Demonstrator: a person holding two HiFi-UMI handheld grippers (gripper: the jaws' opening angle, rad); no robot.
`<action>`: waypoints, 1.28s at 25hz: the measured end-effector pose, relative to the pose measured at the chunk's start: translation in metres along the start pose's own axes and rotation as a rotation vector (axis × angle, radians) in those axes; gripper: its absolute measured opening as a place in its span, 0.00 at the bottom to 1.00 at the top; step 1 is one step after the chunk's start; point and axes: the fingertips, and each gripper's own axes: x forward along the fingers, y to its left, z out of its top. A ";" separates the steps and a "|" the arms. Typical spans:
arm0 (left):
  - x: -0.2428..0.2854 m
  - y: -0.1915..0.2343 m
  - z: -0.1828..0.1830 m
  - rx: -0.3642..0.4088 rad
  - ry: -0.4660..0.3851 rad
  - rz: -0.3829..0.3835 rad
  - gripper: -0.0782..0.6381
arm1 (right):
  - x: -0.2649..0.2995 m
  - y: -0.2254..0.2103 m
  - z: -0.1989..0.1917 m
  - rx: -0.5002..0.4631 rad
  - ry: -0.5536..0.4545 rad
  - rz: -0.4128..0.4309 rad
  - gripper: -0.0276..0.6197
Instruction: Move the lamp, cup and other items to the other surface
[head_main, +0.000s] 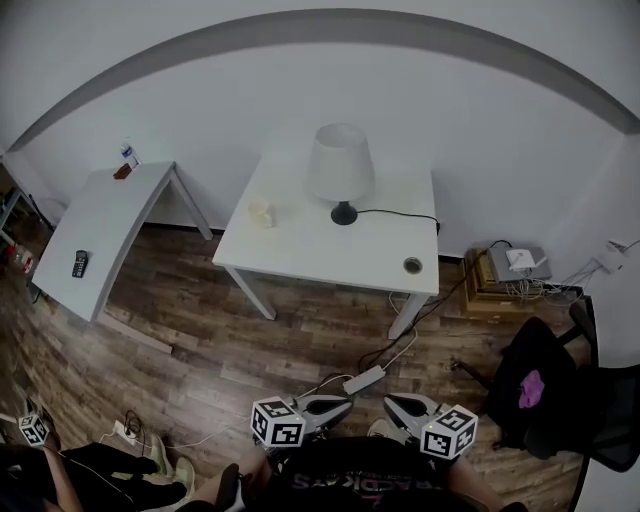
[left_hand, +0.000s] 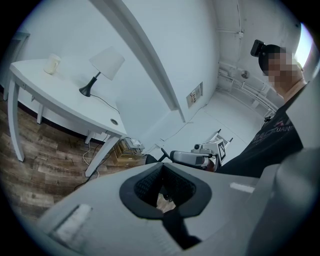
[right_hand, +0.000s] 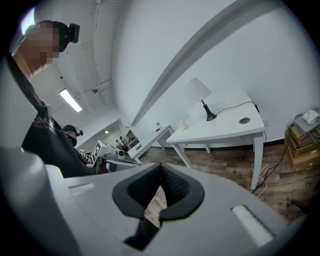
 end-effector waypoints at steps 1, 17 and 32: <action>0.001 -0.002 -0.002 -0.004 -0.003 0.006 0.11 | -0.002 -0.001 -0.001 0.002 0.004 0.005 0.05; 0.023 -0.024 -0.039 -0.081 -0.081 0.133 0.11 | -0.030 -0.014 -0.020 0.036 0.079 0.149 0.05; -0.023 -0.021 -0.048 -0.156 -0.216 0.272 0.11 | 0.006 0.014 -0.026 0.004 0.181 0.275 0.05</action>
